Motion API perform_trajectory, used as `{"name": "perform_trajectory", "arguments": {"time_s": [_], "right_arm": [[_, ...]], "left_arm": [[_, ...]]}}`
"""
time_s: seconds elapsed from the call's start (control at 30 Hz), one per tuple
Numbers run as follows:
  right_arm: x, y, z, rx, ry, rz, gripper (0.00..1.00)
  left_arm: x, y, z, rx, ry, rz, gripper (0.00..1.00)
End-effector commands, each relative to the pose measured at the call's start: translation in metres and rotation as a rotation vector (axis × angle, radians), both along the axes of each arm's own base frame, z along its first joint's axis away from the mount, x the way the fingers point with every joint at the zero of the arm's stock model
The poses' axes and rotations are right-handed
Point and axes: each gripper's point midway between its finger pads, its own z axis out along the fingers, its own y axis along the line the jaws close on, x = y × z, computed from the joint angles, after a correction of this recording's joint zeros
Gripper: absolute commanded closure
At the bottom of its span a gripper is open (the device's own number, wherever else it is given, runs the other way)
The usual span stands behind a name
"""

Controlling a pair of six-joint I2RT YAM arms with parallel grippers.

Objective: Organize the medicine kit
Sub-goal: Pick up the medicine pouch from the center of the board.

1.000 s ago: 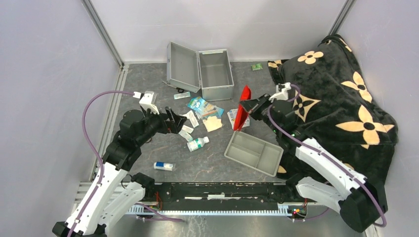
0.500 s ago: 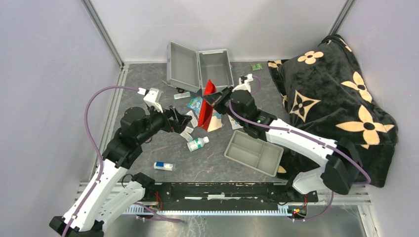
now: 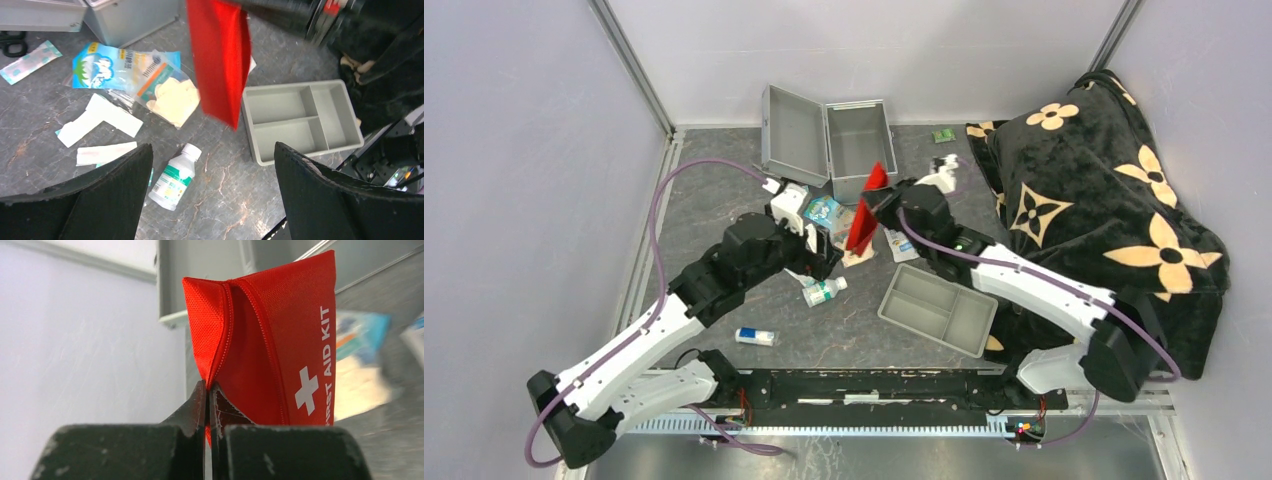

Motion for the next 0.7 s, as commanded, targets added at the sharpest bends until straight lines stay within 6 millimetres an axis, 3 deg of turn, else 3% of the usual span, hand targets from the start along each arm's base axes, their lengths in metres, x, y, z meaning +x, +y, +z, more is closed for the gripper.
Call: {"name": "perform_trajectory", "arguments": {"time_s": [0.0,0.13,0.27,0.47,0.67], "right_arm": [[0.011,-0.069,0.021,-0.045,-0.078,-0.169,1.0],[0.008,-0.07,0.023,-0.056,-0.079,-0.143,1.0],[0.005,-0.043,0.024,0.011,-0.062,-0.038,1.0],[-0.002,0.002,0.033,0.1,-0.052,0.11,1.0],[-0.011,0.022,0.037,0.145,-0.05,0.165,1.0]], "left_arm": [[0.012,-0.009,0.033,0.003,-0.127,0.035,0.03],[0.006,-0.016,0.048,-0.074,-0.153,-0.007,0.02],[-0.005,-0.028,0.057,-0.136,-0.155,-0.08,0.01],[-0.003,-0.027,0.042,-0.094,-0.135,-0.079,0.01],[0.002,-0.026,0.029,-0.067,-0.11,-0.054,0.03]]}}
